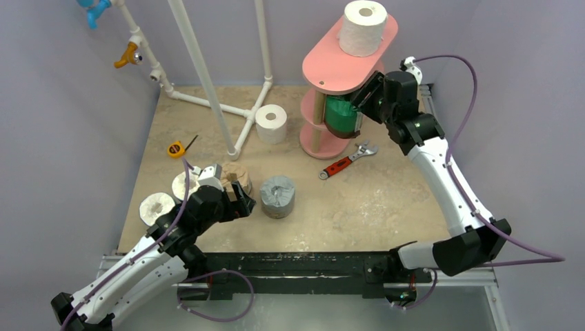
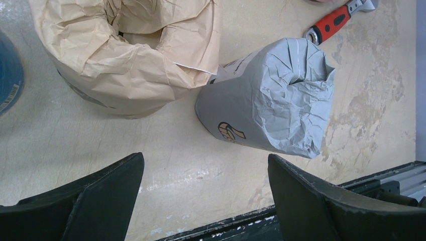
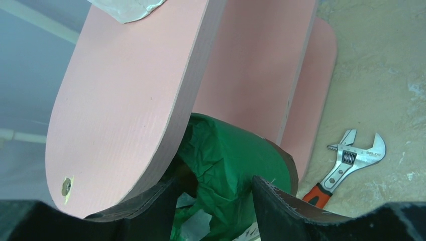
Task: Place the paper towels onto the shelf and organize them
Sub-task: Place the paper towel on the shelf.
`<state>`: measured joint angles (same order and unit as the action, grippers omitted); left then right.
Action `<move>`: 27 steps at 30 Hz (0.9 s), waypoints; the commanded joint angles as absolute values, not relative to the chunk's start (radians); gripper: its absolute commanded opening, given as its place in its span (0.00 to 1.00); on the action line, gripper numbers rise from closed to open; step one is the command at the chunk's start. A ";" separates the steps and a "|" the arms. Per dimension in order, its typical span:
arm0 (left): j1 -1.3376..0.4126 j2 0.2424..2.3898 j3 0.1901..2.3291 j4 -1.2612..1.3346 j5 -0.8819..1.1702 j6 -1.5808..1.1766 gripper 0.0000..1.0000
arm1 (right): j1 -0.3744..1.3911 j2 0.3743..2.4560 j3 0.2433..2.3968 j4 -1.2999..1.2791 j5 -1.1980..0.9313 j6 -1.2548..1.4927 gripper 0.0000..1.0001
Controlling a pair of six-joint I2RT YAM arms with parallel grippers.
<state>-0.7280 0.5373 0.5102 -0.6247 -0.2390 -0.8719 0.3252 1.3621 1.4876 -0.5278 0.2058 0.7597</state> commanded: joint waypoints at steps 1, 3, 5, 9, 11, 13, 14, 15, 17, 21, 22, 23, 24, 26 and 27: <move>-0.732 0.538 0.537 -0.621 -0.252 -0.863 0.93 | 0.321 1.296 1.473 -0.472 0.195 0.731 0.58; -0.733 0.541 0.537 -0.619 -0.252 -0.863 0.93 | 0.321 1.280 1.448 -0.463 0.192 0.724 0.60; -0.732 0.544 0.537 -0.616 -0.249 -0.864 0.93 | 0.320 1.265 1.420 -0.449 0.183 0.720 0.62; -0.732 0.550 0.536 -0.613 -0.244 -0.865 0.93 | 0.321 1.252 1.378 -0.431 0.158 0.718 0.63; -0.732 0.548 0.534 -0.612 -0.242 -0.869 0.93 | 0.320 1.253 1.365 -0.421 0.145 0.718 0.63; -0.732 0.546 0.531 -0.611 -0.241 -0.871 0.93 | 0.320 1.261 1.359 -0.415 0.130 0.722 0.60; -0.732 0.545 0.531 -0.611 -0.241 -0.873 0.93 | 0.320 1.267 1.357 -0.413 0.123 0.725 0.59; -0.732 0.543 0.531 -0.611 -0.241 -0.873 0.93 | 0.321 1.274 1.354 -0.407 0.115 0.728 0.57; -0.732 0.541 0.532 -0.612 -0.241 -0.873 0.93 | 0.321 1.285 1.352 -0.398 0.099 0.737 0.54; -0.732 0.535 0.529 -0.617 -0.244 -0.874 0.93 | 0.321 1.274 1.319 -0.324 0.071 0.772 0.51; -0.732 0.535 0.528 -0.617 -0.245 -0.874 0.93 | 0.320 1.272 1.312 -0.309 0.067 0.783 0.50; -0.732 0.535 0.528 -0.618 -0.245 -0.873 0.93 | 0.320 1.272 1.308 -0.297 0.066 0.790 0.50; -0.732 0.535 0.526 -0.618 -0.247 -0.873 0.93 | 0.320 1.273 1.306 -0.289 0.066 0.795 0.50; -0.732 0.536 0.527 -0.617 -0.247 -0.873 0.93 | 0.320 1.276 1.301 -0.277 0.075 0.800 0.49; -0.732 0.537 0.527 -0.618 -0.247 -0.873 0.93 | 0.320 1.276 1.298 -0.272 0.081 0.802 0.49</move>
<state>-0.7280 0.5419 0.5102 -0.6247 -0.2390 -0.8722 0.3157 1.2762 1.3155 -0.3336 0.1123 0.7692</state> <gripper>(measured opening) 0.928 0.496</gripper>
